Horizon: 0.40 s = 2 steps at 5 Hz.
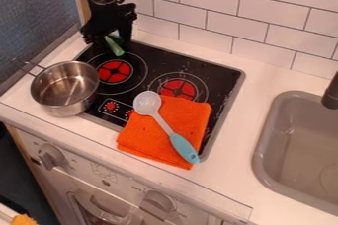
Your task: Move the green object to the left side of the burner
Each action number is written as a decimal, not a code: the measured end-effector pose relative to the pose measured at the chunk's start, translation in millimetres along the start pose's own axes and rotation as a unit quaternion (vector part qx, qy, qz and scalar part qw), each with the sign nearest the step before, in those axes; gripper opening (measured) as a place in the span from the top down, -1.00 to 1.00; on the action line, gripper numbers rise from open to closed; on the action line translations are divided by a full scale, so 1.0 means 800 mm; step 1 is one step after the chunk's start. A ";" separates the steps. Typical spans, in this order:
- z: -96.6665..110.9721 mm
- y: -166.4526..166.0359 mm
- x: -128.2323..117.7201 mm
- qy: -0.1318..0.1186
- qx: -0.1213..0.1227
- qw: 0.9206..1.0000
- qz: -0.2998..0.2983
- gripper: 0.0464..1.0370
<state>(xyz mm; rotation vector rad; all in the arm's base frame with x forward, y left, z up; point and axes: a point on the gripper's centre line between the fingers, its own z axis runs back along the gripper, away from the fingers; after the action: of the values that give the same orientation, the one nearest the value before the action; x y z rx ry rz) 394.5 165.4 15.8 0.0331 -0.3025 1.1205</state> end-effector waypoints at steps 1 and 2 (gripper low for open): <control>0.003 0.001 -0.002 0.000 0.004 1.000 -0.002 -0.94; 0.019 -0.001 -0.002 -0.005 0.002 1.000 -0.013 -0.93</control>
<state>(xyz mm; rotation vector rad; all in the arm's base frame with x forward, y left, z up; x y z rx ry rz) 391.2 161.3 29.8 0.0453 -0.3080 1.0943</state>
